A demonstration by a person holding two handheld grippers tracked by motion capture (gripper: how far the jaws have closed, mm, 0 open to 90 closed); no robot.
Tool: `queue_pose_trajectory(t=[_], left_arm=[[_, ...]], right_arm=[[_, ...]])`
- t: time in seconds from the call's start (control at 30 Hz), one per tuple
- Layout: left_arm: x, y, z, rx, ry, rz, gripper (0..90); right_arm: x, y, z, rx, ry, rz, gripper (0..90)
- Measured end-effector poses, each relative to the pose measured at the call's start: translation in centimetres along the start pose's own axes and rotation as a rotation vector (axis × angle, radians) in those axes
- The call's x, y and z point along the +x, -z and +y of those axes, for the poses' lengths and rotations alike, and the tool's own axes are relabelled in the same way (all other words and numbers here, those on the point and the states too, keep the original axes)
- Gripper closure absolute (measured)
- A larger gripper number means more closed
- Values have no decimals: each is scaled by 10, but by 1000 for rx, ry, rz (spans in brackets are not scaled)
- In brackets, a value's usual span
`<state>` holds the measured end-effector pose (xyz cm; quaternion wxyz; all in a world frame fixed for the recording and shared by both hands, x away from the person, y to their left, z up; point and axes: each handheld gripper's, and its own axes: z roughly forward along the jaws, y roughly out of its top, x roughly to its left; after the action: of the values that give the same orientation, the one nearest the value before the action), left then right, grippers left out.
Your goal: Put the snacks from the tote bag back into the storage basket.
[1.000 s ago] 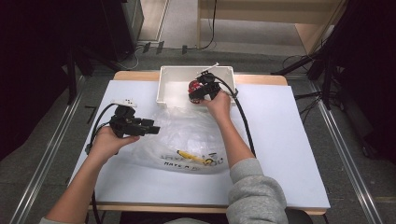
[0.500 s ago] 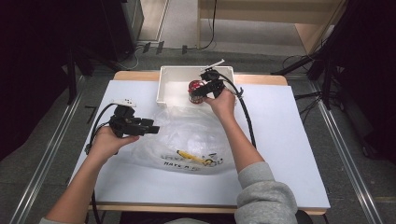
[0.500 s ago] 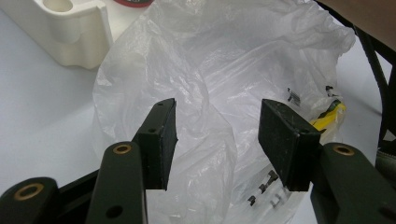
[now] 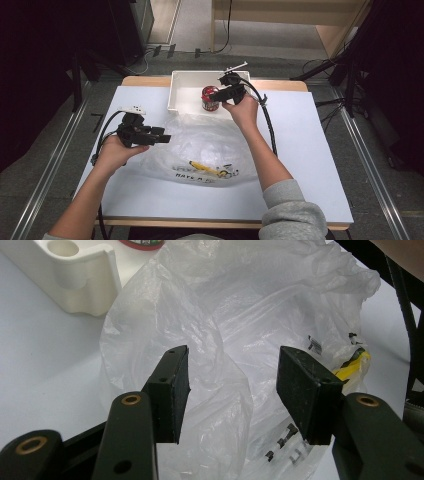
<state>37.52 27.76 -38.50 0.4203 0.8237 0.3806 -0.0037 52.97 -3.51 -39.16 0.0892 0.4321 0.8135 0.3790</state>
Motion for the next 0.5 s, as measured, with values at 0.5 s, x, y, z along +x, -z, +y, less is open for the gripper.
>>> queue_pose_trajectory(t=[0.5], left_arm=[[0, 0, 0, 4, -5, 1, 484]], right_arm=[[-2, 4, -15, -56, 3, 10, 777]])
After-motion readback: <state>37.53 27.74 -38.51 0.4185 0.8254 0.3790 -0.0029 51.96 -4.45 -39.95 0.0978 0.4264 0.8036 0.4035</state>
